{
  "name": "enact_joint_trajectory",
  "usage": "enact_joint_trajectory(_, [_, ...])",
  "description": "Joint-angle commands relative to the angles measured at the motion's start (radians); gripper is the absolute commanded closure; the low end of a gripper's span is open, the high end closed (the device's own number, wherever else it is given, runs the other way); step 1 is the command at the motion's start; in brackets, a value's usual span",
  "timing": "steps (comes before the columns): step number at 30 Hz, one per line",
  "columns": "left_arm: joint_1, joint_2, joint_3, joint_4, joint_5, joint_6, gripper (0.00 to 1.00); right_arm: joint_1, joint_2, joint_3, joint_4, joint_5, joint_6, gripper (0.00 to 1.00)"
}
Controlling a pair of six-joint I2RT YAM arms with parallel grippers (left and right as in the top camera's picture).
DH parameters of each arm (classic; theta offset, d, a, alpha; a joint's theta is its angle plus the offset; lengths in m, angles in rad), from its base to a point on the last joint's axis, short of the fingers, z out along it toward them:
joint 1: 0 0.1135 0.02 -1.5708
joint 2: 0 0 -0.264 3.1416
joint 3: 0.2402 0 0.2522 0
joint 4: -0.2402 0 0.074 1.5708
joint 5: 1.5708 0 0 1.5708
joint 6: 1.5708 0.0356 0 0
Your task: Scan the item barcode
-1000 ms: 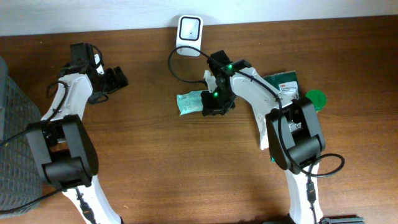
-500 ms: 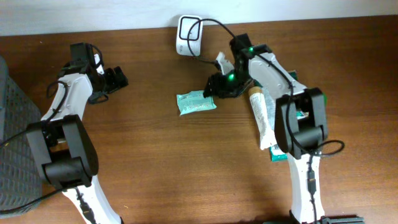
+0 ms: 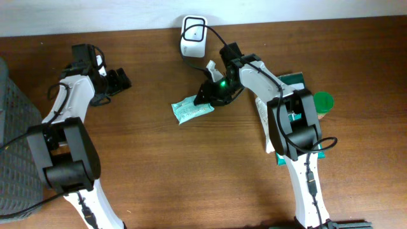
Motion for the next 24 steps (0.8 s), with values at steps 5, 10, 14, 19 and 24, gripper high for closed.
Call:
enact_joint_trajectory(5, [0.005,0.011,0.01,0.002,-0.008,0.005,0.01,0.075,0.061,-0.003,0.033,0.143,0.008,0.75])
enact_joint_trajectory(10, [0.005,0.011,0.01,0.002,-0.008,0.005,0.01,0.053,0.039,-0.002,0.032,0.032,-0.021,0.96])
enact_joint_trajectory(14, [0.005,0.011,0.01,0.002,-0.008,0.005,0.01,0.008,-0.164,-0.001,0.025,-0.027,-0.127,0.96])
enact_joint_trajectory(19, [0.005,0.011,0.01,0.002,-0.008,0.005,0.01,-0.04,-0.498,-0.001,0.016,-0.011,-0.151,0.96])
enact_joint_trajectory(24, [0.005,0.011,0.01,0.002,-0.008,0.005,0.01,-0.037,-0.625,-0.001,-0.082,0.106,-0.151,0.96])
